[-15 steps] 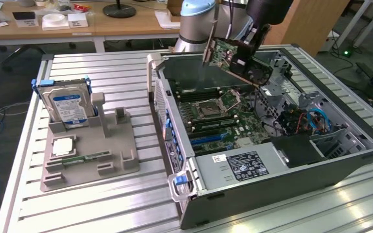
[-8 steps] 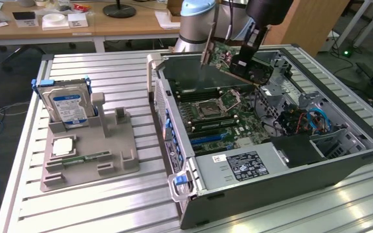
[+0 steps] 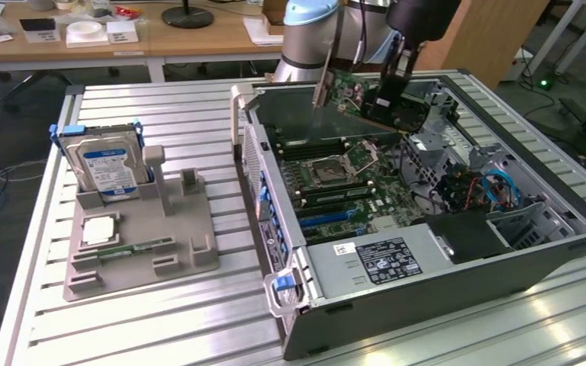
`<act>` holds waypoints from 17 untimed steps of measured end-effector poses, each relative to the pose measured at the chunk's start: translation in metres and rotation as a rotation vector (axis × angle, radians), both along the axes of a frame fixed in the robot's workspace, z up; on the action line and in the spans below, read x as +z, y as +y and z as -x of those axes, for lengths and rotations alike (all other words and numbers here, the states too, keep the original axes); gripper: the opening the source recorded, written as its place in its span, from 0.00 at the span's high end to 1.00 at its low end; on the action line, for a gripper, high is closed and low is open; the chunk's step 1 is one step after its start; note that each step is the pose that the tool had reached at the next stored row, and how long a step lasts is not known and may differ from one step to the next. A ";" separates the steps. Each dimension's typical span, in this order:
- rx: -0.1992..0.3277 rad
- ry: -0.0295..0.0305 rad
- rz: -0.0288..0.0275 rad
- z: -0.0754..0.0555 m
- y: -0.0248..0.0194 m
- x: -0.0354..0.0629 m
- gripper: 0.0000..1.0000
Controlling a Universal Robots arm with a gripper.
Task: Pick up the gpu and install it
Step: 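Insert the gpu into the slot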
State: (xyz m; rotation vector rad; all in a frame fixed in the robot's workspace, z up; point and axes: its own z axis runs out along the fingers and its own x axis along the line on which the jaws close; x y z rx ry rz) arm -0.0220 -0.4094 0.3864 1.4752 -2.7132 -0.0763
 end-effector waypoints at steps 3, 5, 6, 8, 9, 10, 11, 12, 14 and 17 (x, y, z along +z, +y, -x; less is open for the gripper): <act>0.054 -0.0001 0.0000 0.000 0.0000 -0.0007 0.72; 0.090 -0.0002 0.0001 0.000 0.0000 -0.0012 0.72; 0.109 -0.0002 0.0000 0.000 0.0000 -0.0015 0.72; 0.145 -0.0003 0.0000 0.000 0.0000 -0.0020 0.72; 0.163 -0.0003 0.0001 0.000 0.0000 -0.0022 0.72; 0.181 -0.0003 0.0001 0.000 0.0000 -0.0025 0.72; 0.199 -0.0003 0.0001 0.000 0.0000 -0.0027 0.72; 0.218 -0.0003 0.0001 0.000 0.0000 -0.0030 0.72; 0.254 -0.0004 0.0002 0.000 0.0000 -0.0035 0.72; 0.307 -0.0004 0.0003 0.000 0.0000 -0.0042 0.72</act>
